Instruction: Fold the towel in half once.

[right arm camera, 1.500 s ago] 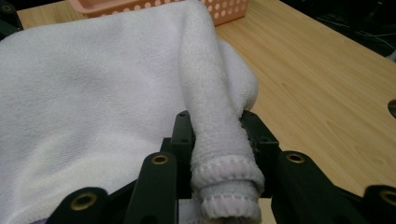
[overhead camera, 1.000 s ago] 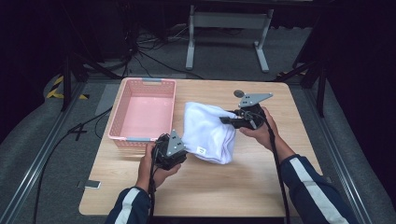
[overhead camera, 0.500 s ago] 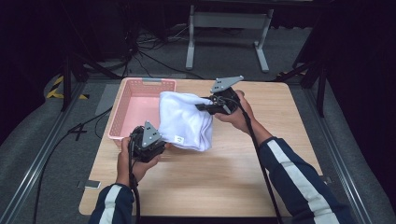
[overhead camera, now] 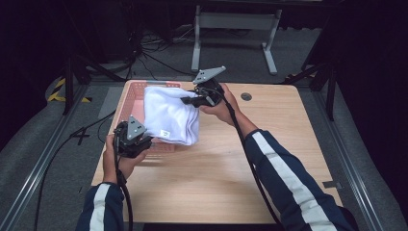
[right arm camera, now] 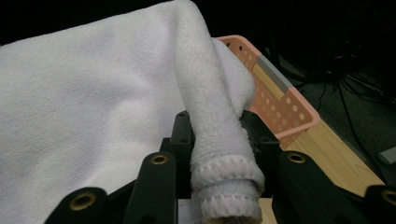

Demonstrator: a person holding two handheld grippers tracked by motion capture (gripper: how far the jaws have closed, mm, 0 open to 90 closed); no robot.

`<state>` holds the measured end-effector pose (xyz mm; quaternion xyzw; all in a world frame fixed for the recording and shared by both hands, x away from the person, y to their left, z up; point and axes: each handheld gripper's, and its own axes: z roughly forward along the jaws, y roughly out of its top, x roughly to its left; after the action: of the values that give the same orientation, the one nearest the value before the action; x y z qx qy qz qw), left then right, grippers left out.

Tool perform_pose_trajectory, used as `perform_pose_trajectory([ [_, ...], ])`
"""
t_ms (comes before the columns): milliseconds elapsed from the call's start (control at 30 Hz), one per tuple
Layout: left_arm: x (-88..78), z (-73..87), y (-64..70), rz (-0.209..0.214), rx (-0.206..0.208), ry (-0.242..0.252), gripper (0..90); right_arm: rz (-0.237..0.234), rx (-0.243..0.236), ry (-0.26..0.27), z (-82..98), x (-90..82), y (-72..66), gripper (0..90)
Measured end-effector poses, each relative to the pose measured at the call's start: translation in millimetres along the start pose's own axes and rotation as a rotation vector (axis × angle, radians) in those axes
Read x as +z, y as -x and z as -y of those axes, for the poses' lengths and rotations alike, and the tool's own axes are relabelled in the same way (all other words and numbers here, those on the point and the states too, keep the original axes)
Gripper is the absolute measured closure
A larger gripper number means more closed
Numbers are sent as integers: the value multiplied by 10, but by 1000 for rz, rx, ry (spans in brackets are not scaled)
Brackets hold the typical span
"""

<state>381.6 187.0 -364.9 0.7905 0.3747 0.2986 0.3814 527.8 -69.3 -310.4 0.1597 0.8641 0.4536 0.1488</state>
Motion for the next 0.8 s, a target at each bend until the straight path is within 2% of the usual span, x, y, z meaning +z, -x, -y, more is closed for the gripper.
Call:
perform_pose_trajectory([
  [67, -25, 2, -58, -20, -16, -8, 671, -2, 6, 17, -49, 60, -8, 693],
  [233, -84, 36, -205, -61, -5, -27, 671, -12, 23, 31, -153, 225, -43, 694],
  [333, -98, 69, -282, -72, -30, -31, 670, -14, 29, 33, -192, 334, -60, 693],
  [467, -57, 126, -353, -80, -43, -47, 670, -6, 23, 24, -204, 464, -85, 692],
  [633, -18, 166, -410, -86, -55, -66, 667, -1, 41, 21, -202, 563, -76, 689],
  [667, 2, 201, -470, -79, -95, -54, 666, 0, 45, 14, -210, 619, -79, 688],
  [700, 27, 221, -489, -84, -108, -52, 665, 0, 48, 12, -212, 640, -78, 686],
  [800, 97, 271, -504, -86, -103, -72, 663, 11, 52, -1, -211, 738, -71, 681],
])
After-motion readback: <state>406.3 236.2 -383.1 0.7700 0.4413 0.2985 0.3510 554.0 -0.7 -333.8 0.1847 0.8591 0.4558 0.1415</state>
